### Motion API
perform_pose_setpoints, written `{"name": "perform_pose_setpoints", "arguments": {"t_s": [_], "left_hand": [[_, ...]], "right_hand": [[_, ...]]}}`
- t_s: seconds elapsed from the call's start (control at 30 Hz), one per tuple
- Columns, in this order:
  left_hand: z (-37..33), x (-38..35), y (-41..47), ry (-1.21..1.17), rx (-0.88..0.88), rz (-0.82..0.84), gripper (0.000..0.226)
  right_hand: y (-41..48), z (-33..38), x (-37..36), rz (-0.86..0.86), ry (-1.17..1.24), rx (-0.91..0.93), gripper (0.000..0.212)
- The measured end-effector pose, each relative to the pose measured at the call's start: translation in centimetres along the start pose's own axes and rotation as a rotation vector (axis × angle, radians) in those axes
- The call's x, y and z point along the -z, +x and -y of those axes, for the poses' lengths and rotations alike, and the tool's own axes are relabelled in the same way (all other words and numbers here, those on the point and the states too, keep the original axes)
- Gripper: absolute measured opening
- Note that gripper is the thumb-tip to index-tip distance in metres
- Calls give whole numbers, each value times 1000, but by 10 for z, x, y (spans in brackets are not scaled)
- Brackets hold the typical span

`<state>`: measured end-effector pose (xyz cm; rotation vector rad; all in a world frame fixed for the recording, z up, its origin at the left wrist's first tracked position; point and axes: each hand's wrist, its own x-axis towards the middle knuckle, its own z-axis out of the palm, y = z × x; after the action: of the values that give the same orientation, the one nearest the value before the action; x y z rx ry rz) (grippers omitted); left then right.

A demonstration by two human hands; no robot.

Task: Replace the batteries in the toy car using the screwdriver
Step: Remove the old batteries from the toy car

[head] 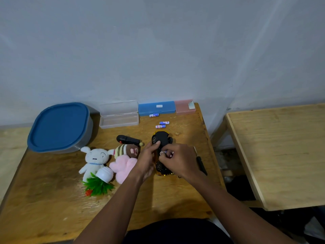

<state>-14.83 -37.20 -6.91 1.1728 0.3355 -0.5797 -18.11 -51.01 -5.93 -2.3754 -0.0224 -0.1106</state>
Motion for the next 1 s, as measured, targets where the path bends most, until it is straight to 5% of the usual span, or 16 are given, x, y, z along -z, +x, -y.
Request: {"name": "perform_pose_setpoints", "arguments": {"t_s": [0.13, 0.27, 0.43, 0.6, 0.77, 1.0], "left_hand": [[-3, 6, 1, -29, 45, -22, 40], [-4, 8, 0, -44, 61, -3, 38], [1, 10, 0, -55, 47, -27, 39], [2, 11, -1, -11, 12, -50, 38], [4, 14, 2, 8, -24, -62, 35], [8, 9, 3, 25, -68, -100, 22]], "right_hand": [[4, -13, 3, 161, 77, 86, 24], [11, -17, 3, 102, 121, 66, 11], [15, -8, 7, -61, 605, -376, 20], [8, -10, 9, 70, 801, -757, 13], [2, -9, 1, 115, 764, -757, 17], [-6, -7, -15, 10, 396, -549, 10]]}}
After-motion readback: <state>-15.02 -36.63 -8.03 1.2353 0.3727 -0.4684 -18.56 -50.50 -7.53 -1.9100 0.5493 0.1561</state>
